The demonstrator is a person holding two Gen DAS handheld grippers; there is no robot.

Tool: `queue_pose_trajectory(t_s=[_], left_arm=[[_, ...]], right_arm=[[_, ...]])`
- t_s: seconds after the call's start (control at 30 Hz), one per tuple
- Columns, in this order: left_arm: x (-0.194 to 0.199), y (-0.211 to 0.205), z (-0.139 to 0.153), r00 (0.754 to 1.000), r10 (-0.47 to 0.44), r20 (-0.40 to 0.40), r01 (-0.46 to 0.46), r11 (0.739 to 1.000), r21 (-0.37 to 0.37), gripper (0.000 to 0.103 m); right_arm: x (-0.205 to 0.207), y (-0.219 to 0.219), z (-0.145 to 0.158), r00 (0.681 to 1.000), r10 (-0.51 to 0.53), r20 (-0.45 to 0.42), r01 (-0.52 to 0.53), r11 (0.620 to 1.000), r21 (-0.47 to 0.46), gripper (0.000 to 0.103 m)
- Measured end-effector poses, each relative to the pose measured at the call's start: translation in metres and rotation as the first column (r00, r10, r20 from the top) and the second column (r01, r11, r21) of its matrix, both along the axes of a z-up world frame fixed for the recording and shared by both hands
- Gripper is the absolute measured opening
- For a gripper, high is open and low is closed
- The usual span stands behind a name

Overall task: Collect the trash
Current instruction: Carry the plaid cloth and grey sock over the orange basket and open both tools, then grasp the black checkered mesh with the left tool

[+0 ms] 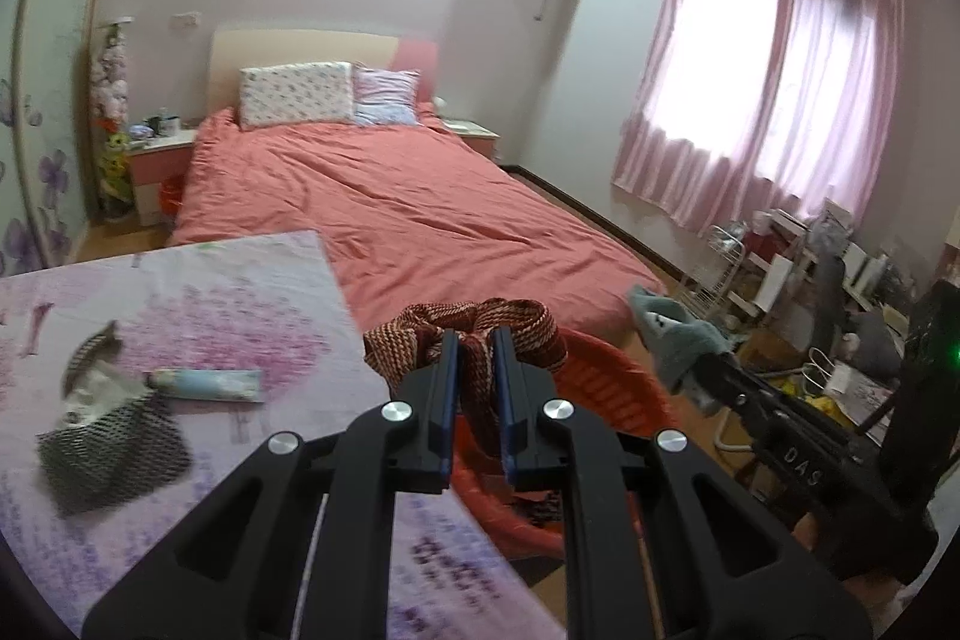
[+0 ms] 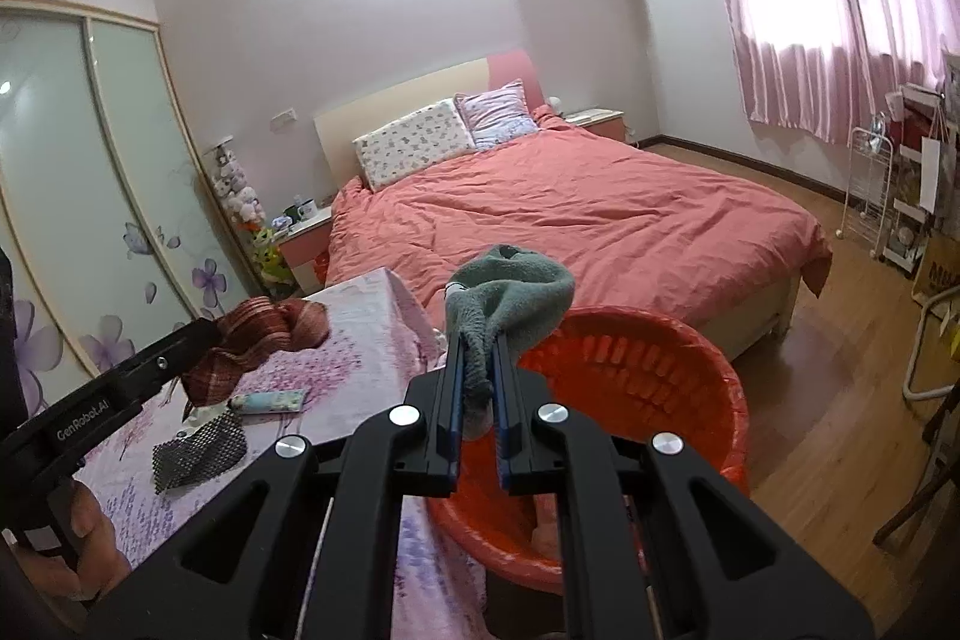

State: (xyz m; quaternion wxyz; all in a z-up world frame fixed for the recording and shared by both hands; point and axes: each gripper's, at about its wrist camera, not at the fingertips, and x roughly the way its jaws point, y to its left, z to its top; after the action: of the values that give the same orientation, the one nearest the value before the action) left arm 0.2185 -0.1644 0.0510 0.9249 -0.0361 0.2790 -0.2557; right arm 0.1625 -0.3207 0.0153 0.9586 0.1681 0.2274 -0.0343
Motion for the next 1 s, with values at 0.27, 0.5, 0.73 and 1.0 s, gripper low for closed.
queue_pose_trajectory(t_s=[0.27,0.5,0.73,1.0], left_arm=[[0.021,-0.046,-0.023,0.996,-0.076,-0.036,0.077,0.997,0.013,0.013],[0.040,-0.070,-0.051,0.993,-0.086,-0.083,0.092,0.993,0.070,0.030],[0.052,-0.049,-0.065,0.996,-0.010,-0.083,0.021,0.990,0.137,0.037],[0.053,-0.008,-0.069,0.996,0.068,-0.053,-0.056,0.977,0.205,0.043]], right_arm=[[0.008,-0.028,-0.013,1.000,-0.030,0.009,0.030,0.998,0.047,0.009],[0.020,-0.050,-0.038,0.999,-0.036,-0.031,0.040,0.993,0.110,0.024],[0.022,-0.048,-0.047,0.996,-0.057,-0.075,0.064,0.994,0.084,0.035],[0.024,-0.035,-0.040,0.995,-0.048,-0.083,0.052,0.998,0.047,0.039]])
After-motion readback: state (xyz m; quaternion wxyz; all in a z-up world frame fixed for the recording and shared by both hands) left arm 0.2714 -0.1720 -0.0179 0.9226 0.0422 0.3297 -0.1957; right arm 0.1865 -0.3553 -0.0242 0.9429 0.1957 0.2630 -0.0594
